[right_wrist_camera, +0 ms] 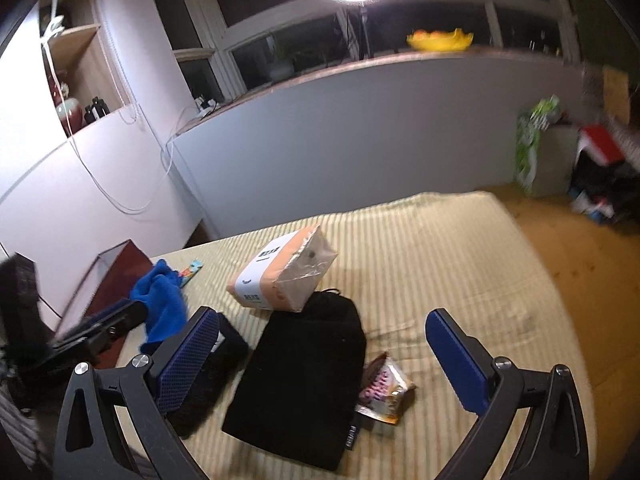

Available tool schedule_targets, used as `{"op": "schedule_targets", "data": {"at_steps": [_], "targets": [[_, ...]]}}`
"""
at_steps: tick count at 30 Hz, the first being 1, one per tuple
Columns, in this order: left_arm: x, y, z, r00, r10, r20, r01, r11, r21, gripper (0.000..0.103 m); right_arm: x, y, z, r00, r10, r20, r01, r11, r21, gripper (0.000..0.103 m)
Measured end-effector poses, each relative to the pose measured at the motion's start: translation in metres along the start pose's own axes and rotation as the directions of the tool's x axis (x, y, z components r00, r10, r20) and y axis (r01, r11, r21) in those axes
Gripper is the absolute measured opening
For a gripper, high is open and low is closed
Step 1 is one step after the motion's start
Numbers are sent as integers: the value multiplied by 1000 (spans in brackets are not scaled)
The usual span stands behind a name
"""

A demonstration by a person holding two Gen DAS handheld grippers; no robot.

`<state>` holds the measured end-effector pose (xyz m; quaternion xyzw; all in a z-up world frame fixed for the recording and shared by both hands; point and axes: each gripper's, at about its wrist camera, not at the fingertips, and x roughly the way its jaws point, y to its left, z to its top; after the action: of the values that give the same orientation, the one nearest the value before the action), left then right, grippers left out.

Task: Organize soft objects
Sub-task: 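Close both grippers on the orange-and-white tissue pack and lift it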

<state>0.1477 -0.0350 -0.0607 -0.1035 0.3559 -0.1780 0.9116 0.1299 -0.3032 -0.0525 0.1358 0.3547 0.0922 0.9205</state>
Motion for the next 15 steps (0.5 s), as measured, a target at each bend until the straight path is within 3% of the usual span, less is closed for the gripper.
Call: {"op": "schedule_targets", "data": {"at_steps": [2,7,12,15], "targets": [[5,8,2,1000,-21,-7,21,999,-43,80,11,-5,7,998,52,-39,-50,998,38,92],[5,21,1,1000,-4,-6,4,998,-70,80,46,-15,25,980,141,-143,-124,985,121,43],[-1,34,1,1000,24,2,-24,997,-75,79,85,-26,35,963,153,-223,-110,975,195,26],[-7,42,3,999,34,11,-33,996,-88,79,102,-34,42,962,138,-236,-82,969,233,25]]}}
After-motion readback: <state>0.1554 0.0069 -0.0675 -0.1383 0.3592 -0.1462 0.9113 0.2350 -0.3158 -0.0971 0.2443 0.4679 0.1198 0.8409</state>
